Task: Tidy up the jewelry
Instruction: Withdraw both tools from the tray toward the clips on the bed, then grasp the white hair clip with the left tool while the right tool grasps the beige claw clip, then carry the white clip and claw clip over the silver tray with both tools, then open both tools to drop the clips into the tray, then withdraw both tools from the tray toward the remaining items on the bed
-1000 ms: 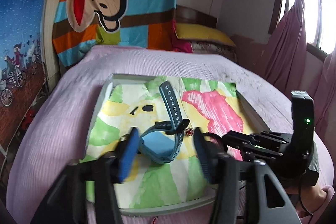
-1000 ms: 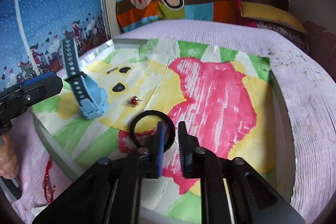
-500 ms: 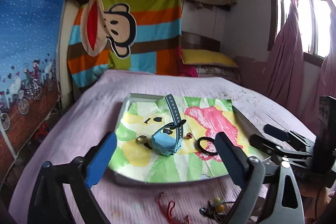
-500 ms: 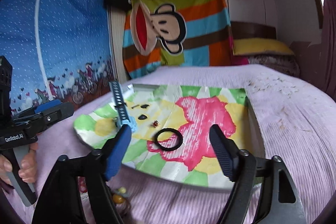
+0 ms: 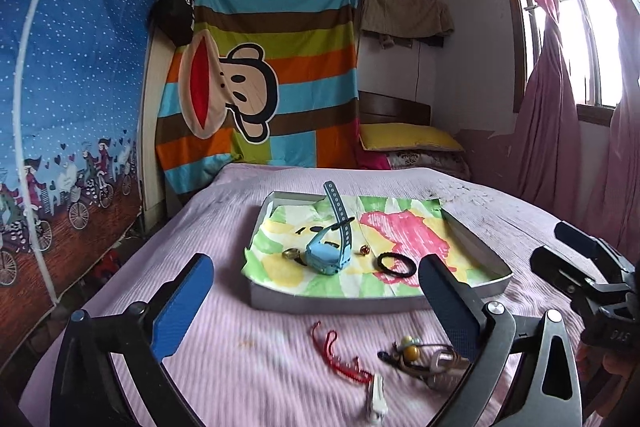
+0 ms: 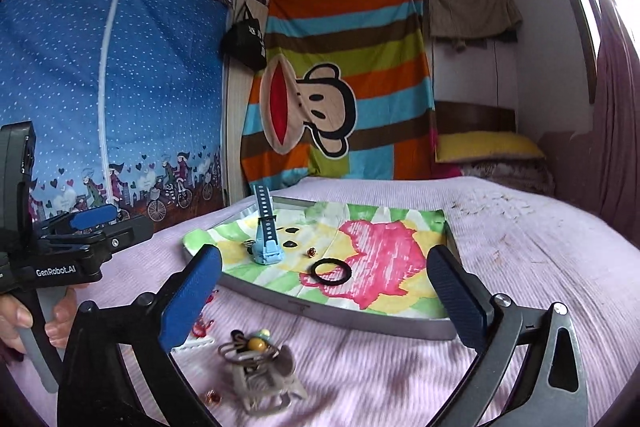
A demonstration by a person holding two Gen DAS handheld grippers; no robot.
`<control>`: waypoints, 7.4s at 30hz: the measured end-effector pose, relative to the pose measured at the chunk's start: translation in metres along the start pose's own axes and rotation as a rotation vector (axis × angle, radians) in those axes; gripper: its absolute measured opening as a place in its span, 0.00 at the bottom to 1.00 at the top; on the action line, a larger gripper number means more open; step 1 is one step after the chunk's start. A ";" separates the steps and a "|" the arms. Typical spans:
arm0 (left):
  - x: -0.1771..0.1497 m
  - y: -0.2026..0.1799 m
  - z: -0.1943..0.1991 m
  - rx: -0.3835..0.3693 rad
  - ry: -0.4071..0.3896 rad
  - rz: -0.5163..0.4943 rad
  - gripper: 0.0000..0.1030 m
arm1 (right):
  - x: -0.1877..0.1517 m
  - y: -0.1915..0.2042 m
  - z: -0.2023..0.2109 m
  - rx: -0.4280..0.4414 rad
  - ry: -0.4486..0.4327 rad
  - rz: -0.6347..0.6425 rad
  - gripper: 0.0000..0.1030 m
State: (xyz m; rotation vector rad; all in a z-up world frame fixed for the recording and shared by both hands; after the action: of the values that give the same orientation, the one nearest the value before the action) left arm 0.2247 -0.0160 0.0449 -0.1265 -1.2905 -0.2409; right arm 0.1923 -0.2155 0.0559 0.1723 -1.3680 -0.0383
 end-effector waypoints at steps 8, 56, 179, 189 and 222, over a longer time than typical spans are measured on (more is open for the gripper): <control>-0.025 0.004 0.023 0.008 0.015 0.000 1.00 | -0.017 0.001 0.028 0.004 0.004 -0.001 0.98; -0.086 -0.040 -0.020 -0.322 0.333 -0.137 0.41 | -0.102 0.000 -0.044 0.145 0.443 -0.083 0.59; -0.023 0.016 -0.164 -0.163 0.423 -0.015 0.16 | -0.057 -0.003 -0.181 0.072 0.410 -0.079 0.42; -0.011 0.024 -0.132 -0.149 0.304 0.054 0.59 | -0.035 -0.004 -0.140 0.077 0.280 -0.091 0.57; -0.008 0.022 0.014 0.012 0.023 0.008 1.00 | -0.012 0.009 0.024 0.059 0.003 -0.088 0.99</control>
State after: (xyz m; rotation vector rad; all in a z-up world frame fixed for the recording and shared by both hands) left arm 0.2148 0.0096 0.0423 -0.1186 -1.2680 -0.2276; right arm 0.1662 -0.2072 0.0505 0.2819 -1.3586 -0.0712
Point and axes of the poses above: each gripper's, at about its wrist camera, not at the fingertips, and z roughly against the way its jaws point, y to its left, x to its top, the point moved 4 cm from there along -z, roughly the way its jaws point, and after that the axes turned 9 degrees about -z, right-handed, at the moved point
